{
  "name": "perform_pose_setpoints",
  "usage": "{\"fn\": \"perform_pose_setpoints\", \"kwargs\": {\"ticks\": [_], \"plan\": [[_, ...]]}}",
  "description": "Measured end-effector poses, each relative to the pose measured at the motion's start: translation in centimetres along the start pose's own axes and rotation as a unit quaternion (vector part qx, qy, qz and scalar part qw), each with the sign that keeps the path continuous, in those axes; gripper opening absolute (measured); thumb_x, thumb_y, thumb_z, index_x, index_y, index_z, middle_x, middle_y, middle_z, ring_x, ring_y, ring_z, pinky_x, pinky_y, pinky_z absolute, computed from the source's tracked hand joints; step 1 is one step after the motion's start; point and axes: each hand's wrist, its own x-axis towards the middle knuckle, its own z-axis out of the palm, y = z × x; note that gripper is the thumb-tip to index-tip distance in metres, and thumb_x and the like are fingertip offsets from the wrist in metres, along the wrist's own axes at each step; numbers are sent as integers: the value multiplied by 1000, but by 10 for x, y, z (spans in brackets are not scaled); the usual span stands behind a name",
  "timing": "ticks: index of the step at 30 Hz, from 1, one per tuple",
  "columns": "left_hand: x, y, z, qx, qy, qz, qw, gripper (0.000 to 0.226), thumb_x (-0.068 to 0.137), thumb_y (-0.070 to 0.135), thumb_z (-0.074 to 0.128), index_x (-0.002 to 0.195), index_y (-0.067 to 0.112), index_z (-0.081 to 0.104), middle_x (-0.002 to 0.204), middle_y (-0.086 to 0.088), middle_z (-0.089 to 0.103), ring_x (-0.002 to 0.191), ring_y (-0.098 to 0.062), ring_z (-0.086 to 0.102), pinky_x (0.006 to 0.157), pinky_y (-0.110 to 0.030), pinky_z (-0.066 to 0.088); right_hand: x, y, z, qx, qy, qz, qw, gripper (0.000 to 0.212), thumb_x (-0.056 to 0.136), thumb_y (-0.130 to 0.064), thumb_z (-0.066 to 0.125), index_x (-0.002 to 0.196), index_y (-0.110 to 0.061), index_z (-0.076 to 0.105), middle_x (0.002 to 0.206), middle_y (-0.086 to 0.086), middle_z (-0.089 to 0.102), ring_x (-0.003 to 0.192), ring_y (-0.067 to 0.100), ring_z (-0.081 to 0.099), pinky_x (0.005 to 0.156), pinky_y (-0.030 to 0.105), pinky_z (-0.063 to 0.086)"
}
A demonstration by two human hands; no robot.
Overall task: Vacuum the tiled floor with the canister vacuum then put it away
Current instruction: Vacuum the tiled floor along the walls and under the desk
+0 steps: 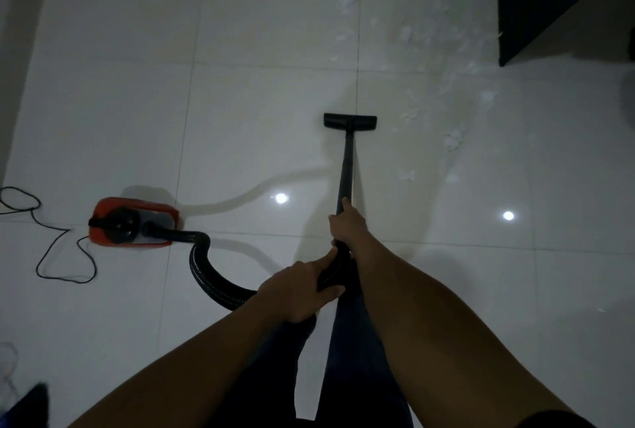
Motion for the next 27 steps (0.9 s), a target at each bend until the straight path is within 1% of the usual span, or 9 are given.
{"fn": "perform_pose_setpoints", "kwargs": {"ticks": [2,5,7,11,14,19,24,26,27], "plan": [[13,10,-12,-10,-2,-9,1000,81,94,60,50,156,44,1,121,-4,67,88,-12,64,86,-31,54,11,-12,-13,-18,-7,7,1000,69,99,-25,46,158,-35,11,141,13,51,78,22,66,62,33,56],[40,28,-33,-22,14,-10,1000,79,94,60,50,154,48,1,116,-2,69,78,-3,60,77,-23,51,38,-37,-37,-29,-21,-5,999,69,100,-28,46,158,-34,9,138,16,53,96,29,66,85,44,58],[57,43,-52,-35,24,-12,999,78,95,58,52,154,47,2,109,-1,70,68,0,57,70,-19,47,57,-54,-56,-41,-28,-16,999,69,101,-28,46,158,-32,9,140,17,51,103,31,64,89,43,56],[87,73,-85,-54,17,-28,998,78,94,59,52,155,48,4,106,-1,70,73,-4,60,77,-27,55,85,-80,-90,-45,-42,-14,998,70,100,-30,47,158,-34,7,139,16,51,99,30,65,86,44,58],[109,90,-108,-69,31,-31,997,76,96,54,52,154,48,3,108,3,68,76,-2,61,77,-22,51,110,-104,-111,-74,-43,-23,996,70,100,-29,47,158,-33,8,140,16,51,106,30,63,91,43,55],[146,94,-145,-77,38,-39,996,79,88,72,47,151,57,1,138,-21,52,120,-35,58,100,-47,51,145,-150,-132,-99,-46,-25,994,70,101,-27,46,159,-32,7,140,16,51,107,30,61,89,39,54],[182,93,-214,-94,42,-38,994,74,97,49,55,157,36,12,122,-9,63,87,-8,61,78,-20,49,183,-215,-141,-89,-36,-44,994,68,102,-27,46,159,-31,10,142,13,51,110,28,60,83,31,51],[196,88,-239,-100,42,-46,993,68,96,51,55,153,30,26,120,-14,65,85,-11,63,77,-20,49,197,-241,-143,-76,-29,-35,996,69,100,-28,48,159,-33,10,138,14,53,102,28,63,86,36,55],[204,84,-249,-106,45,-52,992,70,94,56,54,152,27,28,126,-21,61,98,-21,65,84,-27,52,204,-254,-144,-73,-28,-33,996,70,100,-28,48,158,-33,10,137,15,53,99,28,64,86,40,57]]}}
